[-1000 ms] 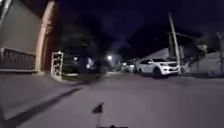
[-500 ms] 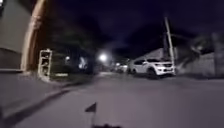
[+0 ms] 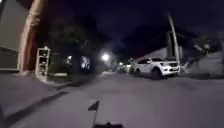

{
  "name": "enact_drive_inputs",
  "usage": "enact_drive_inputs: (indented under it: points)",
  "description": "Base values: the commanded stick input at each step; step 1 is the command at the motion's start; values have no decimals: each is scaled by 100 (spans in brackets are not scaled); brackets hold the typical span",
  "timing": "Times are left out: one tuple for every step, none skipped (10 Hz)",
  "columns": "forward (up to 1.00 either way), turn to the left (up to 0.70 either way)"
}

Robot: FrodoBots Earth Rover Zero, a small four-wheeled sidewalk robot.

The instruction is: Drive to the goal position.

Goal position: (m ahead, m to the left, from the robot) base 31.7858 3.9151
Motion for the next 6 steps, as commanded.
enact_drive_inputs:
  points:
    - [70, 0]
    - [70, 0]
    - [70, 0]
    - [70, 0]
    - [70, 0]
    - [70, 0]
